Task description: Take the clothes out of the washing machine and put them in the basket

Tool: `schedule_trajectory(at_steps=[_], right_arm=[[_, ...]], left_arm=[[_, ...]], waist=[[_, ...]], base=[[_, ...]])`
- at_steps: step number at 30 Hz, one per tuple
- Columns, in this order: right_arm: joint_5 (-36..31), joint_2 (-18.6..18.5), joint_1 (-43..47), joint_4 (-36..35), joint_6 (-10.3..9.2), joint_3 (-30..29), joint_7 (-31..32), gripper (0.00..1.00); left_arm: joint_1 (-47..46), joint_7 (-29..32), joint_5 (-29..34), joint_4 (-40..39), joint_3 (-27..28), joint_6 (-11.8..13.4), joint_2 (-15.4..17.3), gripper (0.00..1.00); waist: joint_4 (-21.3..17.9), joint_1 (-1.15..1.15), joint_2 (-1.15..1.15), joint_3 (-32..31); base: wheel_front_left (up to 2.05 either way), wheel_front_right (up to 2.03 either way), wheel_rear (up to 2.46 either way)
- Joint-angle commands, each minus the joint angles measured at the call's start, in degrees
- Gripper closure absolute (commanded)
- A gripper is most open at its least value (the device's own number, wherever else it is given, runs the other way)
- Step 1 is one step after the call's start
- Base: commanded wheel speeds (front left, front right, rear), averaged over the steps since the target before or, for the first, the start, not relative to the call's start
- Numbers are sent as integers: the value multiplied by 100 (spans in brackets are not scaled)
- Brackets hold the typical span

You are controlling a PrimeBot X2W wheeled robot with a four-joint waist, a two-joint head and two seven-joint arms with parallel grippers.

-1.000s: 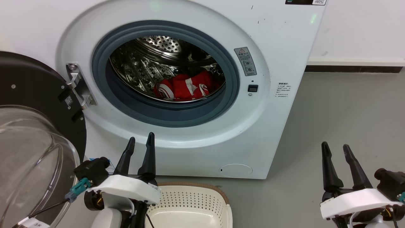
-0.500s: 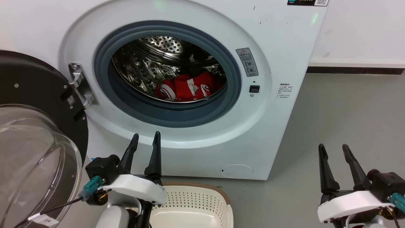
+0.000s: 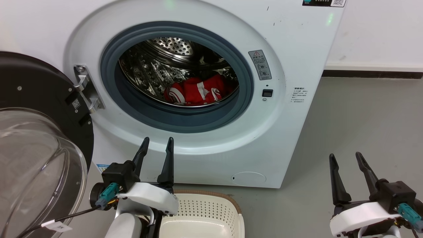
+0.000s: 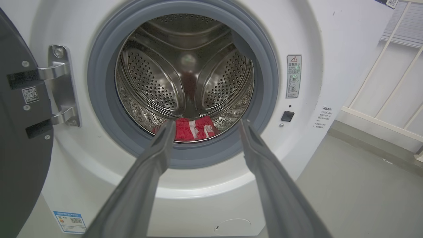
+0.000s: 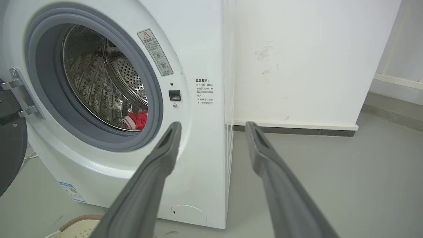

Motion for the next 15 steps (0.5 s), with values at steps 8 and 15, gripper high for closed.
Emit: schedule_trajectory(at_steps=[8, 15], right_arm=[[-426, -9, 24, -16, -2, -8, -71, 0], [-750, -8, 39, -32, -2, -24, -103, 0]], left_arm=[[-113, -123, 396, 77, -67, 93, 11, 0], [-144, -201, 671, 143, -96, 132, 12, 0]], waist=[[20, 0, 0, 1], [40, 0, 0, 18]], base=[[0, 0, 0], [0, 0, 0]])
